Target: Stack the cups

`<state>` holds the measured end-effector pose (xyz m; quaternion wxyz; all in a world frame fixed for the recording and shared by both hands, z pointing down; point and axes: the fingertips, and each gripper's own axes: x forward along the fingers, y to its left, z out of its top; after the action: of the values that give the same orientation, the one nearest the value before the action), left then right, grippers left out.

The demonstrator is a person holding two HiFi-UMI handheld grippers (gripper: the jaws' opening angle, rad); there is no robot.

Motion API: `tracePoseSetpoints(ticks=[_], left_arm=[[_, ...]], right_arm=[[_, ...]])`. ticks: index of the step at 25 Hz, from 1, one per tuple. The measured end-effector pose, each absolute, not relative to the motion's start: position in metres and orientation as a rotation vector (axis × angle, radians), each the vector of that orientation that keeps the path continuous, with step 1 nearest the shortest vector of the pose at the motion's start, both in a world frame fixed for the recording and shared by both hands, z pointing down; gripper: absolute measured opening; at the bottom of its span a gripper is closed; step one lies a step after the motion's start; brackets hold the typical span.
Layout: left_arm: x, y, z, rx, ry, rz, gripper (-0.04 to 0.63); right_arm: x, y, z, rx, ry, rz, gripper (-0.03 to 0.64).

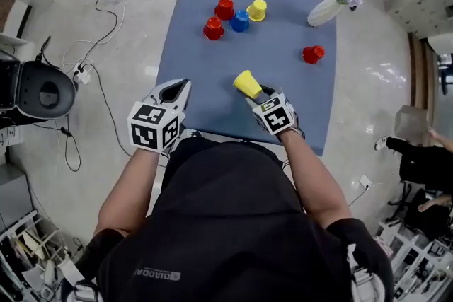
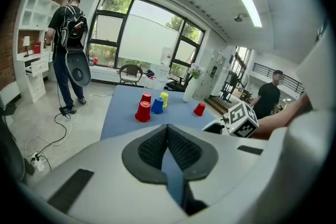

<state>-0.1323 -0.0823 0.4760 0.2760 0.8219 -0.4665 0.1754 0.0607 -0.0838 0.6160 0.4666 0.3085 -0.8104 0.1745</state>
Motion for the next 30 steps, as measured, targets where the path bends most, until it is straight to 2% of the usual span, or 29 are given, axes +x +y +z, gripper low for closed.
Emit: tracePoseSetpoints(ticks=[30], left_arm=[[-0.17, -0.082, 0.477, 2.217, -1.243, 0.468, 0.003]], right_arm=[[0.014, -0.115, 0.608, 0.78, -1.976, 0.392, 0.23]])
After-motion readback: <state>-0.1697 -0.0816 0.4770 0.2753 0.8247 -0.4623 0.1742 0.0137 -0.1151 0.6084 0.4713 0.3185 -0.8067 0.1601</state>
